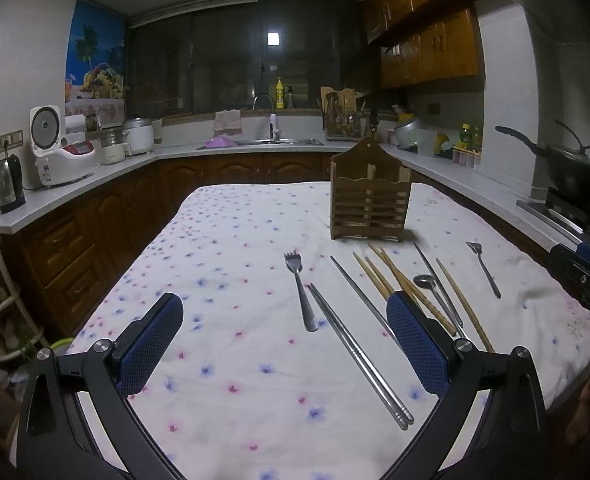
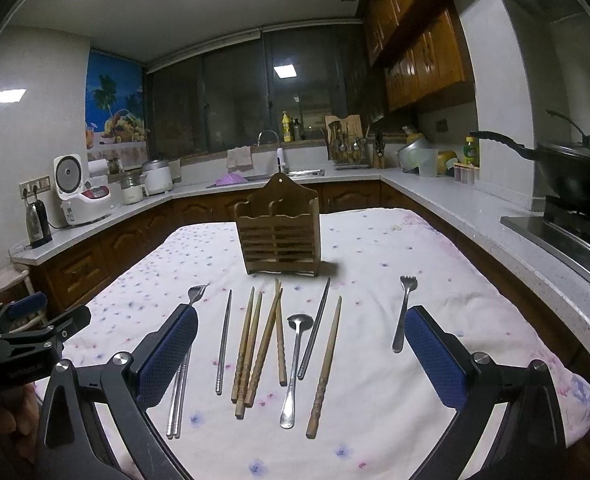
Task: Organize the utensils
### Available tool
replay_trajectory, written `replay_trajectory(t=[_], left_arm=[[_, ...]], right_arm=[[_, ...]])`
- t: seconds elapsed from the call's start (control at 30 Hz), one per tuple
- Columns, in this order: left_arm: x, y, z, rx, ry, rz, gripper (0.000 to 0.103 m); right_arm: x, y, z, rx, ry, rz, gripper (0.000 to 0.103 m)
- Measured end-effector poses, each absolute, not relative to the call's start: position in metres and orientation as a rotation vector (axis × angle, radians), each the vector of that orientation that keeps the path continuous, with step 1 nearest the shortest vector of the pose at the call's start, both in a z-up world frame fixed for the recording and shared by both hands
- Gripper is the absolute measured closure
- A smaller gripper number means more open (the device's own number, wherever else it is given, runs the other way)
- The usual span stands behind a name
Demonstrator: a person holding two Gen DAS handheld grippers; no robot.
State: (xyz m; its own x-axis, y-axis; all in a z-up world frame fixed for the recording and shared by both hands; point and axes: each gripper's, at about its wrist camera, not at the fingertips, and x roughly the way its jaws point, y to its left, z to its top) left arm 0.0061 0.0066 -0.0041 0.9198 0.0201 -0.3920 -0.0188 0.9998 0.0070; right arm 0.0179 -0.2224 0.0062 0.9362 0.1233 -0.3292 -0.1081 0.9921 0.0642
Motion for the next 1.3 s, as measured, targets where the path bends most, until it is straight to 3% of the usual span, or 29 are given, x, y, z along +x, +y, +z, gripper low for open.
replay_trajectory(t=[0.97, 1.3], left_arm=[[0.007, 0.008, -0.005, 0.005, 0.409, 0.022, 0.0], [0.047, 0.011, -0.012, -0.023, 0.545, -0.005, 0.0]], right_arm=[[0.018, -0.213, 0.01, 0.042, 0.343, 0.121, 0.0], [0.045, -0.215, 0.002, 0.041, 0.402, 0.126, 0.0]])
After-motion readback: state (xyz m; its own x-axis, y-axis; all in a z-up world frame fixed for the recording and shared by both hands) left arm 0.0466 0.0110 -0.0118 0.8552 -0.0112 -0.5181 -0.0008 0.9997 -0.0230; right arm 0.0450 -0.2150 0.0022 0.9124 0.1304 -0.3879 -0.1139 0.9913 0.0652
